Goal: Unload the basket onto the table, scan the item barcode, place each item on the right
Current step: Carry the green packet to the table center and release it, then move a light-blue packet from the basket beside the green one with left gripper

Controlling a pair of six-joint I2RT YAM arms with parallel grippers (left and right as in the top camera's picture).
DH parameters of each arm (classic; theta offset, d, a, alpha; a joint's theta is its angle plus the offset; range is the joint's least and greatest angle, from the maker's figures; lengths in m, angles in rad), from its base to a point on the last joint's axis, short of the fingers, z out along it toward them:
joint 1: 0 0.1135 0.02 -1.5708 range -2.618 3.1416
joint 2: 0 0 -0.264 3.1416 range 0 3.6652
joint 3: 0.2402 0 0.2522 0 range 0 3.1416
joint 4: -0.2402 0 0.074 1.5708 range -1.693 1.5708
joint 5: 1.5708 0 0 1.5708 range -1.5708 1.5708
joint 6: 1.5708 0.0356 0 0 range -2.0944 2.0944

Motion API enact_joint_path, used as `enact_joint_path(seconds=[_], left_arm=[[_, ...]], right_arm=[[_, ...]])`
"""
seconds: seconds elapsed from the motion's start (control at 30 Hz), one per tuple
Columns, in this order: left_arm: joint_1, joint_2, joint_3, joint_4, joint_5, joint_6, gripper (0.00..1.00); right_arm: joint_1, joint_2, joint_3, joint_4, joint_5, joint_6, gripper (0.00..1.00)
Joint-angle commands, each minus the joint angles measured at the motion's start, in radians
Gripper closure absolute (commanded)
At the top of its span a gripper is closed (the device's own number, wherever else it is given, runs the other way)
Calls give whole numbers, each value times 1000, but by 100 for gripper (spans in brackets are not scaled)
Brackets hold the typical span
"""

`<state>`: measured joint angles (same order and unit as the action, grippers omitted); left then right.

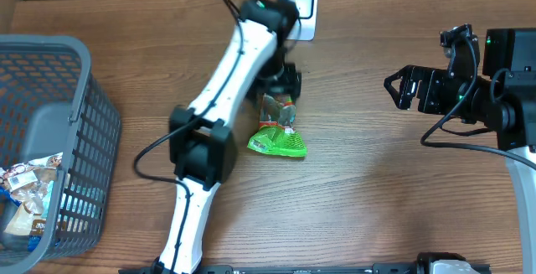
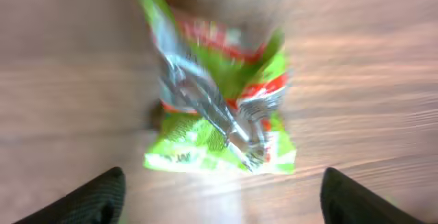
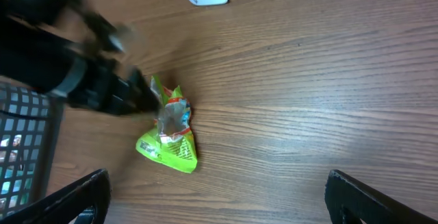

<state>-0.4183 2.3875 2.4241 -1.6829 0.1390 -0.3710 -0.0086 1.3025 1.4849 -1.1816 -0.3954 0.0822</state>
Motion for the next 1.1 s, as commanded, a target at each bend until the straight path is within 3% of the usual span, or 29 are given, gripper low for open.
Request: enact_joint_path(seconds=[0.0, 0.2, 0.37, 0.5, 0.63, 0.8, 1.07], left_arm=[[81, -193, 155, -7, 5, 52, 12], [323, -543, 164, -7, -78, 52, 5], [713, -761, 74, -7, -61, 19, 1], [1015, -848, -85, -7, -69, 19, 0], [1233, -858, -271, -7, -86, 13, 0], [1398, -843, -604, 124, -106, -56, 1], [1416, -845, -1010, 368, -166, -90, 2]], right_arm=[[2, -10, 24, 5, -7, -4, 0], [2, -10, 24, 5, -11, -3, 0], [2, -10, 24, -5, -31, 0, 0], [2, -10, 24, -32, -40, -1, 0], [2, -10, 24, -32, -40, -5, 0], [2, -10, 24, -26, -40, -9, 0], [2, -10, 24, -15, -32, -13, 0]])
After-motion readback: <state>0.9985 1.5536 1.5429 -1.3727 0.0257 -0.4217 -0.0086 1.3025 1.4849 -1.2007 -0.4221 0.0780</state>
